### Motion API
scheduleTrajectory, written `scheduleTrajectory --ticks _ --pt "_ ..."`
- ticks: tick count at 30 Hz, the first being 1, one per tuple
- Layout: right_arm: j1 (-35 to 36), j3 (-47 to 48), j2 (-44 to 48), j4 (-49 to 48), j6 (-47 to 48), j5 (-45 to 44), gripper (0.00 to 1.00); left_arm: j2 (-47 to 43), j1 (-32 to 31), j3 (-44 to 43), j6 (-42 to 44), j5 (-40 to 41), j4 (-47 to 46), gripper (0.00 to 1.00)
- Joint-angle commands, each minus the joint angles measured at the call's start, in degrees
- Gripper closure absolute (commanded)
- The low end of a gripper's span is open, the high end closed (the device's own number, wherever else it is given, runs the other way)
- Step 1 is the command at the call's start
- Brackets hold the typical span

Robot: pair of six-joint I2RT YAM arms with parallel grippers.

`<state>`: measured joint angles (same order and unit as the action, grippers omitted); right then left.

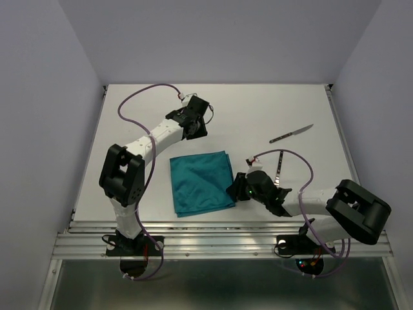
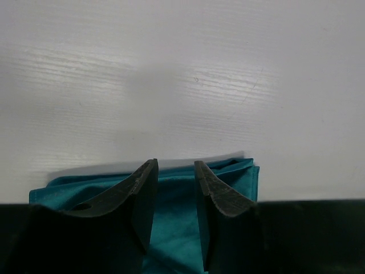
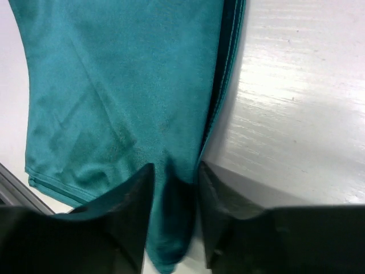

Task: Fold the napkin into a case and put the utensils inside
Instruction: Turn over the upper triangle folded napkin at the center of the board, then smooth out the lower triangle-folded napkin at the center of the board.

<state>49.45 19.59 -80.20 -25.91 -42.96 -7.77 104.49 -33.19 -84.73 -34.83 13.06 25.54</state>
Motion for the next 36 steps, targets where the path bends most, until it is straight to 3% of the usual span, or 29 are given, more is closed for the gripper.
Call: scheduleTrajectory --ticks 1,3,6,10,13,15,18,20,23,28,36 --pt "-0.41 -2.54 2.59 5.7 0.95 -1.9 0.52 -3.76 0.58 0.88 1.34 0.12 0.3 0.57" --pt "-0.41 -2.28 6.26 8.76 0.86 -2.42 0.44 -4.64 0.67 1.41 1.52 0.21 0.47 0.57" --pt "-1.02 -1.32 11.54 13.76 1.12 -4.35 0.42 -7.27 1.54 4.56 1.26 0.04 0.39 0.57" --pt "-3.57 3.23 13.06 18.08 1.65 -2.44 0.49 -9.91 1.99 8.16 0.82 -0.67 0.04 0.57" --pt "-5.58 9.73 8.86 22.11 2.0 -0.06 0.65 -10.97 2.08 10.01 0.64 -2.59 -0.57 0.57" --pt "-6.12 12.47 6.47 23.53 1.92 1.35 0.7 -10.8 1.99 10.29 0.38 -4.78 -0.93 0.58" --pt "-7.35 15.12 4.27 24.06 1.21 4.6 0.72 -9.74 0.59 9.76 0.38 -5.5 -1.11 0.59" --pt "-7.35 16.17 4.18 25.46 0.86 6.62 0.68 -8.95 -0.12 8.8 0.2 -5.5 -0.76 0.59" --pt "-7.35 15.57 7.06 25.74 1.65 11.71 0.7 -8.69 -0.47 8.26 0.02 -6.03 -0.75 0.6" --pt "-6.12 12.14 11.47 25.73 2.26 18.65 0.93 -8.25 -0.47 8.17 0.02 -5.85 -0.75 0.6" --pt "-3.48 9.15 9.72 25.65 3.5 24.21 0.95 -7.02 -0.47 7.74 -0.42 -6.91 -1.02 0.6"
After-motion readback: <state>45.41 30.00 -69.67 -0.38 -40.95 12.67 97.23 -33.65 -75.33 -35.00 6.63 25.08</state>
